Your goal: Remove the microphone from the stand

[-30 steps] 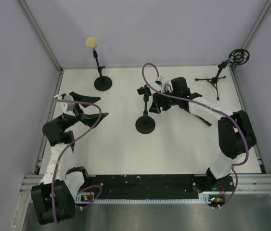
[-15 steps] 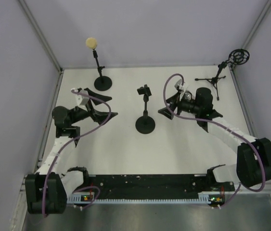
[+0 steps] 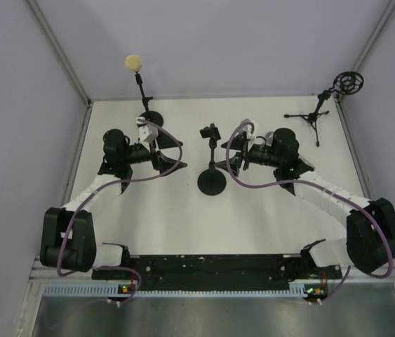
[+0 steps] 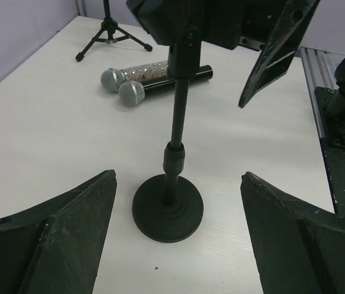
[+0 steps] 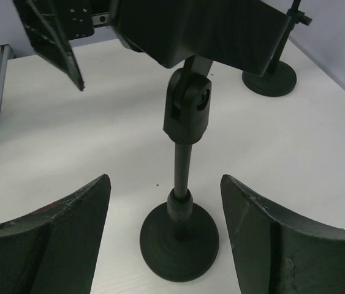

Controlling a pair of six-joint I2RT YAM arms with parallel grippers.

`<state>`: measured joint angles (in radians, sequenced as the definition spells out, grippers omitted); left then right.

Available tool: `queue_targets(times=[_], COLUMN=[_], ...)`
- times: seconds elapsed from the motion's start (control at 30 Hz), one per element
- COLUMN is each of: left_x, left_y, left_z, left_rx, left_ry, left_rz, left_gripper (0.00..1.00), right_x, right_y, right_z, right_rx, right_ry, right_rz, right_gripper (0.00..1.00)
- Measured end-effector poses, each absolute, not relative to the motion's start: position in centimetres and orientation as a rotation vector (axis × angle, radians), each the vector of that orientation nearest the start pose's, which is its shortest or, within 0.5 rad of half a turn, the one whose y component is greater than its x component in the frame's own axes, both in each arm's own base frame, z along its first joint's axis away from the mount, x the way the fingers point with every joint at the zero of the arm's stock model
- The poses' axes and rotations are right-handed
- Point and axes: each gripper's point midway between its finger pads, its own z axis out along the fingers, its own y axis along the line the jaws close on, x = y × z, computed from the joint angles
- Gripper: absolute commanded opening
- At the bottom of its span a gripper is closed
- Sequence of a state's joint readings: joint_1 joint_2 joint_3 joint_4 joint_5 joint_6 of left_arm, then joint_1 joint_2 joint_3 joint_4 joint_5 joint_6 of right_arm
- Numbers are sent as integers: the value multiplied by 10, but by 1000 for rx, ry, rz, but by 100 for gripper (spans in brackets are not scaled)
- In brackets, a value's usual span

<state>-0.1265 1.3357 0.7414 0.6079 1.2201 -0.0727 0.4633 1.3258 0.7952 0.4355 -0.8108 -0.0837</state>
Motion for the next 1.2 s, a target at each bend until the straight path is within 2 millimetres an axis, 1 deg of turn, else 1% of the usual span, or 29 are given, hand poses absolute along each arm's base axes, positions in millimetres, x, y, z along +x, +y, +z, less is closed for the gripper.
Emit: queue_targets(times=[0.17,0.23,0.37,0.4,0.47,0.6,0.63,0.8,0.9,0.97,1.07,1.13,1.2], left_x=[293,290,288,288,287,285,284,282,277,269,256,246,238], left_y=[-224,-229,-235,-236,-237,-237,-237,-240,-244,-249,-258,-264,-267], left_z=[242,240,231,228,224,218,217,218,218,218,219,221,227], left_rx=[1063,1076,1087,1086,1086,1083,1083,1093,1109,1131,1165,1186,1192], left_ry=[1297,1292,1305,1312,1321,1332,1333,1324,1316,1306,1295,1283,1273], left_rz=[-1116,-1127,-1154,-1160,-1168,-1173,-1173,-1178,-1200,-1231,-1288,-1332,-1374], left_gripper=[88,88,88,88,88,87,87,86,85,85,84,81,78], right_x=[307,310,312,312,313,318,319,319,308,295,275,261,250], right_y=[295,300,315,318,322,322,321,322,327,332,336,337,338], right_z=[225,219,203,199,194,191,192,193,199,212,240,265,280], right_rx=[-1003,-996,-989,-985,-978,-952,-944,-948,-989,-1015,-1043,-1061,-1071], right_ry=[1401,1415,1451,1463,1480,1496,1499,1519,1551,1556,1518,1466,1427], right_rz=[918,908,874,863,843,808,806,814,888,967,1082,1159,1210], right_gripper=[67,64,52,47,33,2,0,0,0,0,0,0,0])
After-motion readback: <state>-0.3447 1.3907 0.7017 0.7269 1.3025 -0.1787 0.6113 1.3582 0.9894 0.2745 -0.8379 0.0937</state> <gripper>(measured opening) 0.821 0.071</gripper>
